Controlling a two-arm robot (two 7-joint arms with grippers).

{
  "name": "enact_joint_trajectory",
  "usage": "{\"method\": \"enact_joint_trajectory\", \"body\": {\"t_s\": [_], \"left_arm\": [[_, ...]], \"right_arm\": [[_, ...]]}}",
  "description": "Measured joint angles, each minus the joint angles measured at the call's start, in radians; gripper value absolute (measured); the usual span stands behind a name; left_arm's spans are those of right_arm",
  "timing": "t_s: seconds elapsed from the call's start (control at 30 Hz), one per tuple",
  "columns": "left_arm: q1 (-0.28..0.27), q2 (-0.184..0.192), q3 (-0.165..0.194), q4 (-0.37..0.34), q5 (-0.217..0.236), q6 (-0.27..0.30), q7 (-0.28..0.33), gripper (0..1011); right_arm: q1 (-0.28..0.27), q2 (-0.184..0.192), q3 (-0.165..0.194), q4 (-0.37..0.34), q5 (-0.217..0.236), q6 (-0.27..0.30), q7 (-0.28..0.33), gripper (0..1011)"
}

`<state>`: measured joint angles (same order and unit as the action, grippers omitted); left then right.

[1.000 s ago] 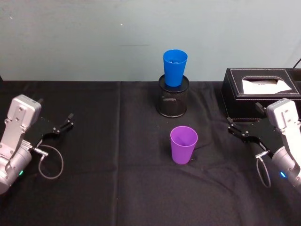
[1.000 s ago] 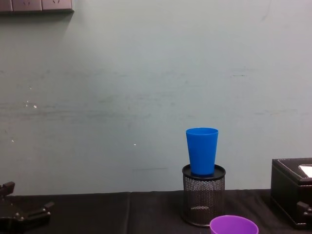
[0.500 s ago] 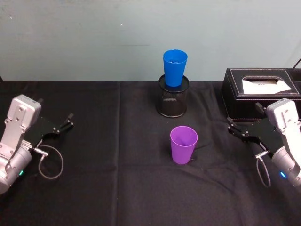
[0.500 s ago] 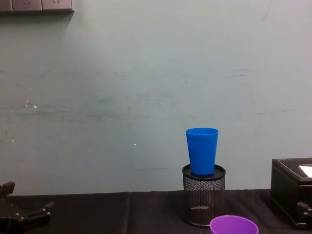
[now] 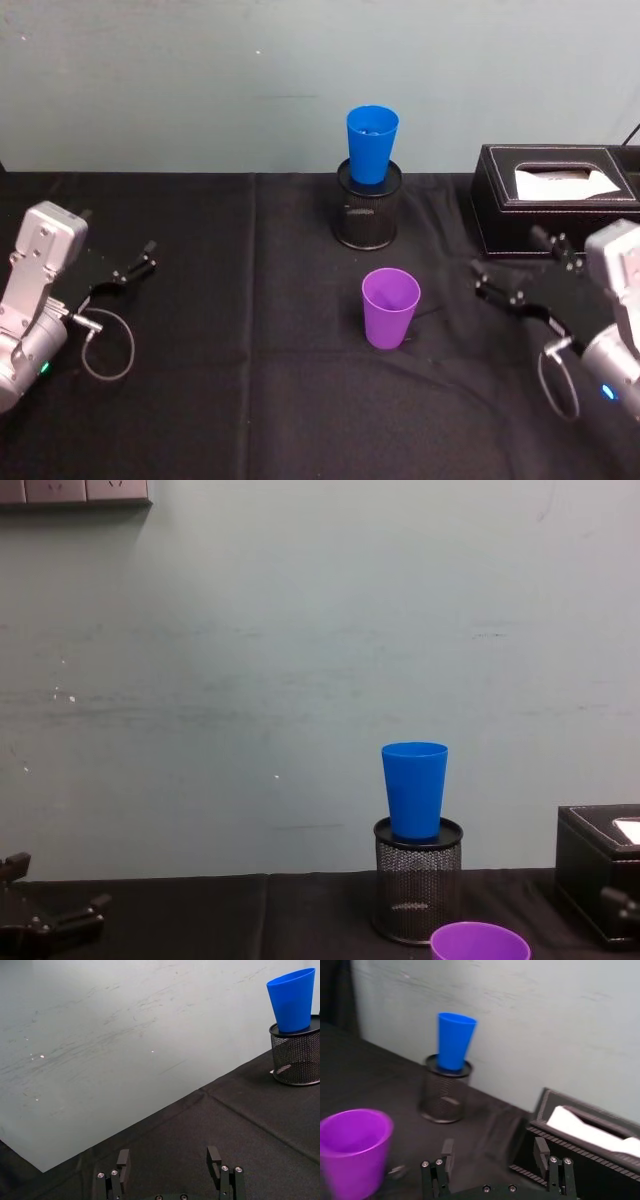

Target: Pick up one cup with a gripper and tap it against the other cup.

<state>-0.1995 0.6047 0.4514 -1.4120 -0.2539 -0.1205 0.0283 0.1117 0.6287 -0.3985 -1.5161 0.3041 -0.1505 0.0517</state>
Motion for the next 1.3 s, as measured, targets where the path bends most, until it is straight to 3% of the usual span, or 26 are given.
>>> {"method": "enact_joint_trajectory", "body": {"t_s": [0.23, 0.47, 0.8, 1.3], "left_arm": [[0.0, 0.0, 0.0, 0.0, 0.0, 0.0, 0.0, 1000], [0.0, 0.0, 0.0, 0.0, 0.0, 0.0, 0.0, 1000], [0.0, 0.0, 0.0, 0.0, 0.0, 0.0, 0.0, 1000], [0.0, 0.0, 0.0, 0.0, 0.0, 0.0, 0.0, 1000]], "right_arm": [[-0.081, 0.013, 0.002, -0.038, 0.082, -0.052, 0.123, 1002], [-0.099, -0.004, -0.033, -0.033, 0.102, -0.086, 0.233, 1003], [-0.038, -0.071, -0.058, 0.047, 0.095, -0.076, 0.304, 1003], [0.059, -0.155, -0.06, 0.158, 0.074, -0.059, 0.366, 1002]]}}
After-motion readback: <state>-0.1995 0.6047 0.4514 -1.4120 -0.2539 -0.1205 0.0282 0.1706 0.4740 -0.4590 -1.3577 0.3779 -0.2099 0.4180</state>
